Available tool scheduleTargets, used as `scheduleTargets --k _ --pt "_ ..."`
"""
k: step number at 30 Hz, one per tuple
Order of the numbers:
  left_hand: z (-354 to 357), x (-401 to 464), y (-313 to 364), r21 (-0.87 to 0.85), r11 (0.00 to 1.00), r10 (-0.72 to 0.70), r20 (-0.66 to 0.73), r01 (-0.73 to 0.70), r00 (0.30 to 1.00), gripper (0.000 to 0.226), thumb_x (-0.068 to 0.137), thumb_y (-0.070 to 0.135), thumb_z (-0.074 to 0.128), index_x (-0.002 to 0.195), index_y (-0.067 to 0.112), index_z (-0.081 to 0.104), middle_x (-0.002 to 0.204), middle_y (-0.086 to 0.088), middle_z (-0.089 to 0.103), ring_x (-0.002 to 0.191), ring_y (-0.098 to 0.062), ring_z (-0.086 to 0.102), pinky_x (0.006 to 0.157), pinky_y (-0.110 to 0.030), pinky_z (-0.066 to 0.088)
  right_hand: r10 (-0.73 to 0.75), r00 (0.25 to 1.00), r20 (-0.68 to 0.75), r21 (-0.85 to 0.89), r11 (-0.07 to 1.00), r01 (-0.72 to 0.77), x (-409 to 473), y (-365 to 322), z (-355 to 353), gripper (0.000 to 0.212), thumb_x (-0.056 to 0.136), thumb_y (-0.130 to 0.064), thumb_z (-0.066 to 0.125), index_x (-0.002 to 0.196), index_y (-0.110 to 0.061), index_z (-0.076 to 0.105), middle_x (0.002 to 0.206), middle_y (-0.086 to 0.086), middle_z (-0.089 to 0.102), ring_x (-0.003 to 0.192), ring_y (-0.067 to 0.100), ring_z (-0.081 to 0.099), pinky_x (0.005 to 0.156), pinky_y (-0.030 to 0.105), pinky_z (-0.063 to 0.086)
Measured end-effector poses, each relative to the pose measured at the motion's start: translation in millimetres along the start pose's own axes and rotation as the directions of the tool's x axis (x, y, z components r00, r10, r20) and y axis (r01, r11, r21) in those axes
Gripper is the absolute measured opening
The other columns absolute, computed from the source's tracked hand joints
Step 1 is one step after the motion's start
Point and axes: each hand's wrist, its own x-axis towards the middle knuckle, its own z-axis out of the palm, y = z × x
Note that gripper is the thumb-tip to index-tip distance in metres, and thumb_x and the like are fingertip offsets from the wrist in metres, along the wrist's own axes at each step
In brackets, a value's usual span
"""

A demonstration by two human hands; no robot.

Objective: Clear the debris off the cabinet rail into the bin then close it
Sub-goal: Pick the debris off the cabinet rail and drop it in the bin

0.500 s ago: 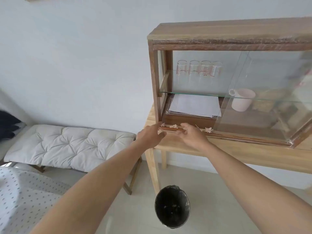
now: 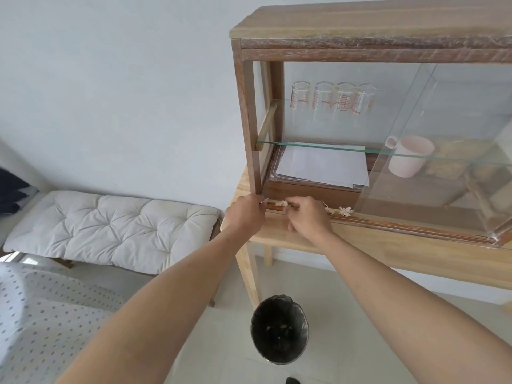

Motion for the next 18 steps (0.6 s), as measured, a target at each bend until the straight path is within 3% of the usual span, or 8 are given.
scheduleTargets --k 2,6,9,13,16,18 --pt "1.3 1.0 -1.5 -0.006 1.000 0.001 -0.032 -0.001 0.999 0.030 0.105 0.040 0.047 0.104 0.036 0.077 0.084 0.001 0.078 0.089 -0.034 0.071 0.074 -0.044 0.059 0.011 0.999 -0.035 0.020 1.000 -0.011 -0.1 -1.0 1.0 0.032 0.103 -0.035 0.065 0.132 -0.028 0.079 0.060 0.001 0.078 0.034 -0.002 0.056 0.057 0.027 0.050" --pt "0.6 0.6 -0.3 -0.027 0.999 0.019 -0.060 -0.021 0.998 0.030 0.106 0.040 0.050 0.116 0.036 0.077 0.085 0.002 0.081 0.092 -0.032 0.072 0.079 -0.047 0.060 0.032 0.995 -0.096 0.087 0.996 -0.024 -3.7 -2.4 -2.3 0.024 0.102 -0.030 0.067 0.117 -0.027 0.086 0.056 0.001 0.076 0.051 0.009 0.067 0.068 0.033 0.062" --pt "-2.4 -4.9 -0.6 -0.083 0.996 0.016 -0.050 -0.020 0.999 0.031 0.106 0.043 0.051 0.125 0.036 0.075 0.091 0.001 0.082 0.096 -0.030 0.073 0.083 -0.047 0.061 0.023 0.994 -0.103 0.112 0.994 -0.012 -7.3 -0.6 -5.7 0.022 0.102 -0.028 0.067 0.113 -0.026 0.086 0.053 -0.001 0.075 0.051 0.009 0.068 0.069 0.032 0.061" --pt "-8.2 -22.2 -3.0 -0.154 0.988 0.024 -0.033 -0.029 0.999 0.031 0.107 0.044 0.054 0.126 0.034 0.076 0.077 0.006 0.081 0.089 -0.025 0.073 0.081 -0.042 0.062 0.026 0.995 -0.092 0.158 0.987 -0.011 -20.5 4.3 -8.4 0.020 0.102 -0.026 0.068 0.111 -0.026 0.086 0.056 0.002 0.076 0.032 0.002 0.053 0.059 0.029 0.054" --pt "-12.1 -39.2 -8.5 -0.171 0.984 0.052 0.001 -0.051 0.999 0.029 0.108 0.044 0.054 0.121 0.031 0.076 0.071 0.008 0.080 0.084 -0.022 0.071 0.078 -0.039 0.061 0.025 0.997 -0.076 0.194 0.981 -0.010 -37.5 7.9 -8.7 0.018 0.101 -0.024 0.069 0.108 -0.027 0.085 0.062 0.008 0.078 0.030 0.004 0.050 0.055 0.029 0.051" --pt "-14.0 -51.5 -13.4 -0.182 0.981 0.071 0.033 -0.064 0.997 0.029 0.108 0.045 0.055 0.118 0.030 0.077 0.072 0.009 0.080 0.080 -0.020 0.071 0.076 -0.038 0.062 0.036 0.997 -0.072 0.240 0.971 -0.018 -50.6 11.2 -8.3 0.016 0.102 -0.024 0.071 0.109 -0.027 0.085 0.062 0.008 0.078 0.029 0.005 0.047 0.044 0.025 0.046"
